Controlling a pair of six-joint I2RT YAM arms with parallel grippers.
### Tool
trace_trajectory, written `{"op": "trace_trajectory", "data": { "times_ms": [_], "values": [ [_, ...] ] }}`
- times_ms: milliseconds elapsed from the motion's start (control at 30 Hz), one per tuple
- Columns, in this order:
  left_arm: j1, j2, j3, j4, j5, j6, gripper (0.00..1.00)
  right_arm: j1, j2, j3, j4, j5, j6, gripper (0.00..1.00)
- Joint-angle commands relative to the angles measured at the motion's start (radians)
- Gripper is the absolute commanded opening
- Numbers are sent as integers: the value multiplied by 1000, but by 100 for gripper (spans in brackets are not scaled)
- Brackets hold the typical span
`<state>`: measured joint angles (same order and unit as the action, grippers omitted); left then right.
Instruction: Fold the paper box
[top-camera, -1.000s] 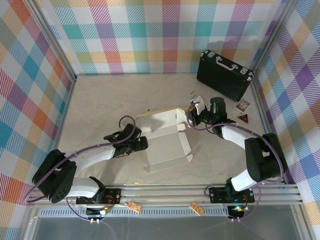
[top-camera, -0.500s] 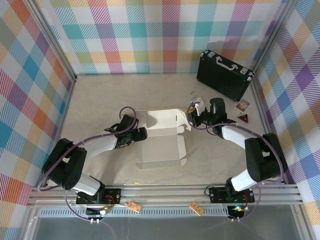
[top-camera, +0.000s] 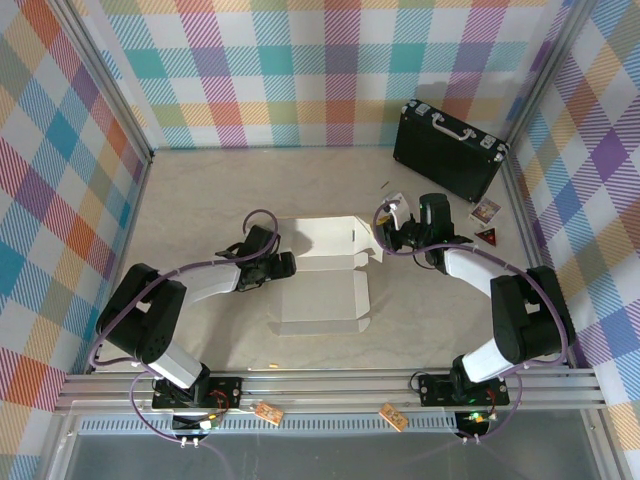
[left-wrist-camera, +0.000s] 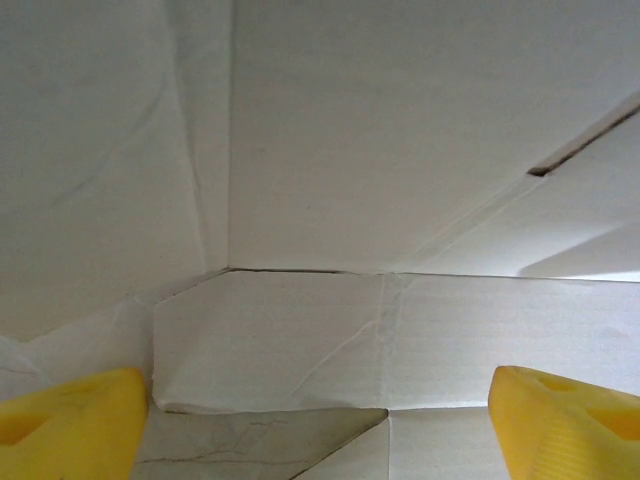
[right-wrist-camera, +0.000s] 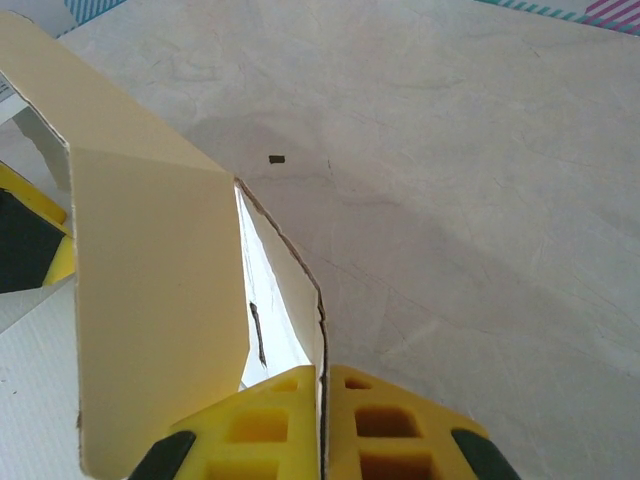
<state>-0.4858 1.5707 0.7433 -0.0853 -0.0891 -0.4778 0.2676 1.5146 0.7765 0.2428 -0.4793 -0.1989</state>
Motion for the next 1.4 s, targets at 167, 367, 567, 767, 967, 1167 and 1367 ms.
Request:
{"op": "trace_trajectory", "data": {
  "times_ms": [167, 367, 567, 767, 967, 1167, 1367],
  "values": [
    [10, -35, -9, 152, 171, -40, 87, -5, 2, 35, -29, -18, -5, 0],
    [11, -92, -61, 247, 223, -83, 86, -5, 2, 42, -55, -12, 6, 0],
    [11, -98, -76, 313, 267, -86, 86, -5, 5, 52, -78, -23, 19, 0],
    [10, -90, -87, 416, 351, -114, 86, -5, 1, 50, -82, -28, 37, 0],
    [11, -62, -92, 496, 460, -139, 84, -5, 1, 45, -71, -31, 65, 0],
    [9, -91, -112, 407, 490, -95, 84, -5, -10, 30, -51, -2, 80, 0],
    [11, -281, -93, 107, 411, -25, 90, -5, -13, 23, -39, 15, 85, 0]
  ]
}}
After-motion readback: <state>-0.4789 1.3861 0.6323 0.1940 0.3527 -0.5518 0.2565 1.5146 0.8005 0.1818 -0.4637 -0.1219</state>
